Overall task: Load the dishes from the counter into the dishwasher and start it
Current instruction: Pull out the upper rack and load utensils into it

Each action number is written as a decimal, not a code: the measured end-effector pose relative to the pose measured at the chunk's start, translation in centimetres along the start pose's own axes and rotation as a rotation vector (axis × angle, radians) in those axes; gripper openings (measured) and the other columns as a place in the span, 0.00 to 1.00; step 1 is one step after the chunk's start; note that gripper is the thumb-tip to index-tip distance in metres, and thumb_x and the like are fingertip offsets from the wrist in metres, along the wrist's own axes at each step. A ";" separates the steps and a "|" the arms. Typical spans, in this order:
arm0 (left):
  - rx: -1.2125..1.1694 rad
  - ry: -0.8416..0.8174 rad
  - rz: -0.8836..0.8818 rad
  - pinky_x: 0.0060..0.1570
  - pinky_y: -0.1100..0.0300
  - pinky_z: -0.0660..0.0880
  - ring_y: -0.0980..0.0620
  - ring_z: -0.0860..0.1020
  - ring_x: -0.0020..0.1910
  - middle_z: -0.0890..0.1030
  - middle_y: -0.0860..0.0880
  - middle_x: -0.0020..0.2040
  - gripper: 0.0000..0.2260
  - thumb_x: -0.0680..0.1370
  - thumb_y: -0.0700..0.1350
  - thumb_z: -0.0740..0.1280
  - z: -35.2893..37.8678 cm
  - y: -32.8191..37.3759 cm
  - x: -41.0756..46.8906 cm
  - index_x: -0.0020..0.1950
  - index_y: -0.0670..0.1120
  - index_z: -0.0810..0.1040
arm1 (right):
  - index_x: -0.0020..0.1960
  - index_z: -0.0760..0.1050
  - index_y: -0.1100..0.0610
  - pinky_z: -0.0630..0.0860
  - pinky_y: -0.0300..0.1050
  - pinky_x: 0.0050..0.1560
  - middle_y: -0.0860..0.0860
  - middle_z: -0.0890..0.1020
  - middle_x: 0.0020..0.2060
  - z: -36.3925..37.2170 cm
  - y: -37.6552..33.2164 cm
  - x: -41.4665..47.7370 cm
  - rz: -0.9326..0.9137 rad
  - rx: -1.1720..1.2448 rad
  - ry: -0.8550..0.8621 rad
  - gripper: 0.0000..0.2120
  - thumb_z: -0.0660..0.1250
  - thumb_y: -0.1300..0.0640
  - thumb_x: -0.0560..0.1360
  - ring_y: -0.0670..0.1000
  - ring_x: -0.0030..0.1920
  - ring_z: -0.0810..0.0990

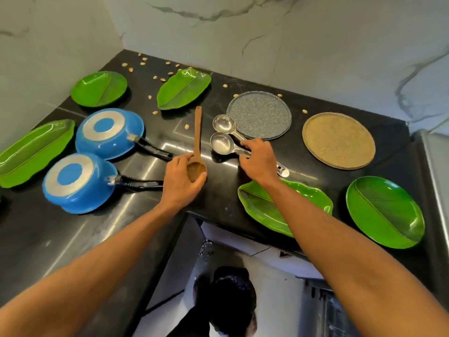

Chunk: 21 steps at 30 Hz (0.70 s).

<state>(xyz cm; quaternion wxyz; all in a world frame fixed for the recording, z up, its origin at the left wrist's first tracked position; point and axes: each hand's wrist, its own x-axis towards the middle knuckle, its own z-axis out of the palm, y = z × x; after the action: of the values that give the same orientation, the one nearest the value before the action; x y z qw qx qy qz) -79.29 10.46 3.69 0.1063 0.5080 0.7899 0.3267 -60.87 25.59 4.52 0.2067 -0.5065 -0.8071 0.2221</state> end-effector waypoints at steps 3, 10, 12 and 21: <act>-0.009 -0.006 0.000 0.57 0.59 0.67 0.51 0.70 0.58 0.73 0.49 0.59 0.24 0.73 0.54 0.71 0.4 -0.1 2.8 0.67 0.48 0.72 | 0.62 0.80 0.52 0.73 0.51 0.57 0.53 0.79 0.55 -0.1 0.3 2.3 0.058 -0.059 -0.011 0.19 0.69 0.54 0.72 0.57 0.59 0.73; -0.094 0.022 0.195 0.46 0.57 0.71 0.51 0.73 0.46 0.76 0.49 0.45 0.06 0.75 0.45 0.70 1.5 0.9 6.6 0.51 0.46 0.81 | 0.51 0.82 0.50 0.75 0.52 0.51 0.49 0.83 0.45 0.1 0.4 5.4 0.174 -0.125 -0.060 0.12 0.67 0.45 0.73 0.56 0.51 0.80; -0.151 -0.027 0.212 0.44 0.57 0.73 0.52 0.75 0.43 0.77 0.50 0.43 0.03 0.75 0.43 0.69 2.1 2.0 6.8 0.48 0.45 0.81 | 0.51 0.82 0.48 0.76 0.49 0.49 0.47 0.83 0.41 0.2 0.5 6.1 0.188 -0.093 -0.107 0.11 0.67 0.45 0.73 0.54 0.48 0.81; -0.257 -0.173 0.207 0.41 0.54 0.77 0.58 0.77 0.36 0.80 0.54 0.40 0.03 0.75 0.44 0.69 5.4 5.3 4.0 0.48 0.50 0.80 | 0.55 0.82 0.51 0.72 0.46 0.43 0.49 0.81 0.40 -1.4 0.0 8.1 0.098 0.054 -0.161 0.08 0.70 0.53 0.77 0.51 0.42 0.78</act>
<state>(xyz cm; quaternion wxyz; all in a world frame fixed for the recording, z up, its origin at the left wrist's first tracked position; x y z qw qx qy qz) -74.58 17.60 3.57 0.2037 0.5951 0.6728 0.3894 -63.31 33.16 6.51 0.1435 -0.5203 -0.7890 0.2936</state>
